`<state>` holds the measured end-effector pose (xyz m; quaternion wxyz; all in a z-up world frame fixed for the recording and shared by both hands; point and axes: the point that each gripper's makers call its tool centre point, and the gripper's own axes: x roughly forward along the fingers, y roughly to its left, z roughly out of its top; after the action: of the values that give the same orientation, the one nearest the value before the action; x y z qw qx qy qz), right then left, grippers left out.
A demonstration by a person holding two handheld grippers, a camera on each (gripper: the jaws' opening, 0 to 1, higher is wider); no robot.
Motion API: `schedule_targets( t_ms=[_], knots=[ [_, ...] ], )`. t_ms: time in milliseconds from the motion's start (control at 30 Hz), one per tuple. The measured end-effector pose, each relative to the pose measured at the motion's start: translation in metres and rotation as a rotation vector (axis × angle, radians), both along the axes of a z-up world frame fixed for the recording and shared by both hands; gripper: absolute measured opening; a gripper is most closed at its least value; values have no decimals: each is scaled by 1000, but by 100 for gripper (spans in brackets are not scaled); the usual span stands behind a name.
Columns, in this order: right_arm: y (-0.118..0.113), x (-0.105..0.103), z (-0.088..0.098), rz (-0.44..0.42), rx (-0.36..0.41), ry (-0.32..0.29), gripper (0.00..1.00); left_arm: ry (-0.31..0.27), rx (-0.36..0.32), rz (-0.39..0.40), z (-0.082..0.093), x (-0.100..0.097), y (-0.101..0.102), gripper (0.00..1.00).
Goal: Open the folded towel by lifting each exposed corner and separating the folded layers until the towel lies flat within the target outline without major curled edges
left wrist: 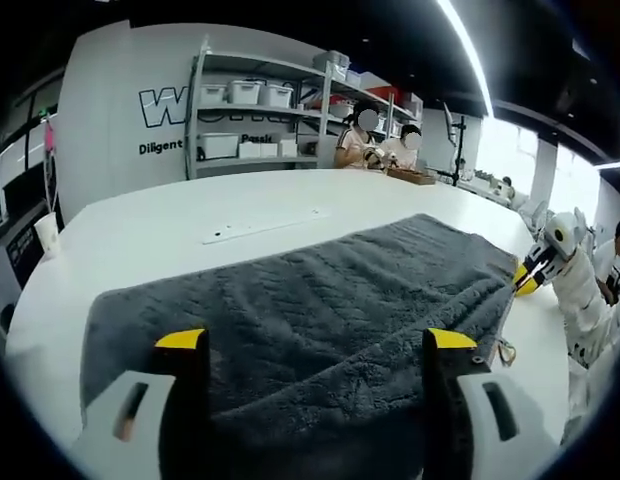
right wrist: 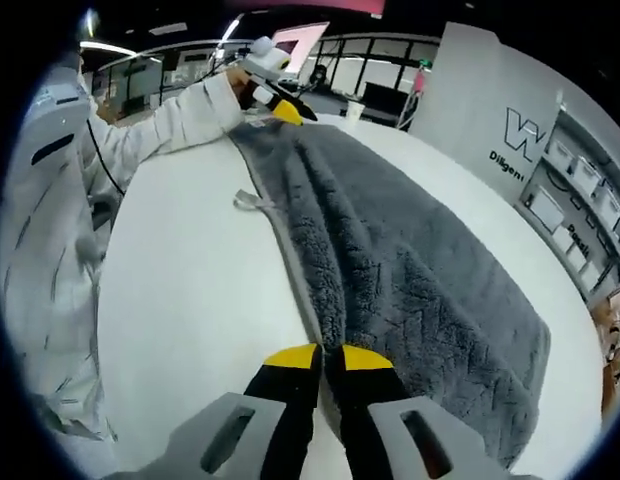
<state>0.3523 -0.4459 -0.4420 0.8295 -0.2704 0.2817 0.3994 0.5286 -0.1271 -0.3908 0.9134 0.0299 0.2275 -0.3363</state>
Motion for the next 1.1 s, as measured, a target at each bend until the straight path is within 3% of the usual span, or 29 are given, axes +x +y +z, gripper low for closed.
schedule_targets(
  t_ms=[500,867,1100],
  knots=[
    [-5,-10,0,-6,-1,26,1,9,-11,-8,-1,-1,-1,86],
    [-11,-14,7,-27,-9,3,5,28,-28,-7,-6,1,1,86],
    [-36,-17,15,-123,-6,-32,21,38,-40,-1,-8,3,4,86]
  ],
)
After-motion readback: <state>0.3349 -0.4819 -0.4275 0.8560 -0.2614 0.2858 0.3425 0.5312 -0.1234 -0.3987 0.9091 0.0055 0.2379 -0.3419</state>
